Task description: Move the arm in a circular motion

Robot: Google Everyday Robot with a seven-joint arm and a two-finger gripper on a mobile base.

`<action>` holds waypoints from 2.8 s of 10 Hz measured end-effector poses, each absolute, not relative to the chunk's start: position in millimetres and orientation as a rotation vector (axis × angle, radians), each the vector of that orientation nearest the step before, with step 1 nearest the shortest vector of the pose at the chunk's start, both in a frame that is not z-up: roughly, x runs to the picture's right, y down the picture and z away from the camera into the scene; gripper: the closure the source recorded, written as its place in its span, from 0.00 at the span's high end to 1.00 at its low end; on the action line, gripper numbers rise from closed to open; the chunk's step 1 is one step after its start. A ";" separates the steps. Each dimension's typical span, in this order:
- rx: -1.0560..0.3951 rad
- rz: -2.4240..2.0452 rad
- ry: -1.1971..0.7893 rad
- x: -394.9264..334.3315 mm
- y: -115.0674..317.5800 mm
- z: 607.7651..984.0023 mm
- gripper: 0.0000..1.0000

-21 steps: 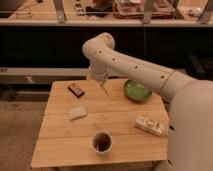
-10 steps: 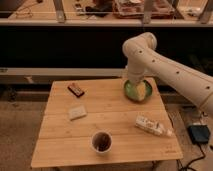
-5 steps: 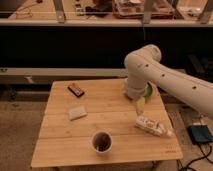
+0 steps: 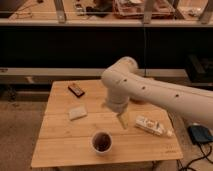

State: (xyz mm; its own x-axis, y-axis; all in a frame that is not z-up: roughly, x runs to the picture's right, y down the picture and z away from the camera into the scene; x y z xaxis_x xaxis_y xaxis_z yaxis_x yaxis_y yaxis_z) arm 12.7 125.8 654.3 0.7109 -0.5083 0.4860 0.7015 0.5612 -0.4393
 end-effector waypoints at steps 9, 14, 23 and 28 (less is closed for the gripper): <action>-0.517 -0.835 -0.353 -51.0 19.0 741.9 0.80; -0.545 -0.664 -0.148 79.4 -25.4 754.0 0.80; -0.641 -0.379 -0.079 190.5 58.3 679.6 0.80; -0.726 -0.517 -0.239 89.1 153.6 630.3 0.80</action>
